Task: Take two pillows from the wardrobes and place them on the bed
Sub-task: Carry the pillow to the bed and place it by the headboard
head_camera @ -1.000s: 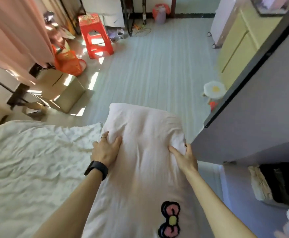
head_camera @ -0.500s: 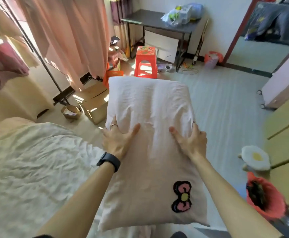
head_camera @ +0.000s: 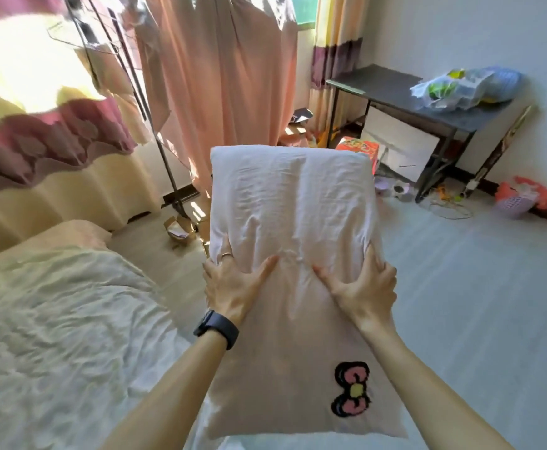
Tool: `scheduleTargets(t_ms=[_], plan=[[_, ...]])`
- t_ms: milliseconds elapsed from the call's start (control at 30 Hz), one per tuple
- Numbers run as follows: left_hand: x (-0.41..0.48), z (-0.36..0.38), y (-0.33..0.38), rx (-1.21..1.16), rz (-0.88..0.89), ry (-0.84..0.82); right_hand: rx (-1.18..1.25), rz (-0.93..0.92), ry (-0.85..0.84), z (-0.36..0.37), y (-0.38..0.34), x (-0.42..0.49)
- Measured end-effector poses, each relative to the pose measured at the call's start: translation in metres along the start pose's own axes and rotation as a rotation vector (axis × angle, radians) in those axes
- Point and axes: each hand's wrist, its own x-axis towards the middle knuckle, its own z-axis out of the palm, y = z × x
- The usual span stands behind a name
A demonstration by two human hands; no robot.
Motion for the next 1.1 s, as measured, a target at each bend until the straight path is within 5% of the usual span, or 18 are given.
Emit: scheduleTargets(t_ms=[467,1100], plan=[[0.125,-0.026,-0.004,0.142,-0.356,0.28,-0.004,-0.171,-0.507,0.139,-0.102,0.143],[0.471,-0.171,-0.127,0.015,-0.45,0.586,0.118,-0.533,-0.649,0.441,-0.419,0.267]])
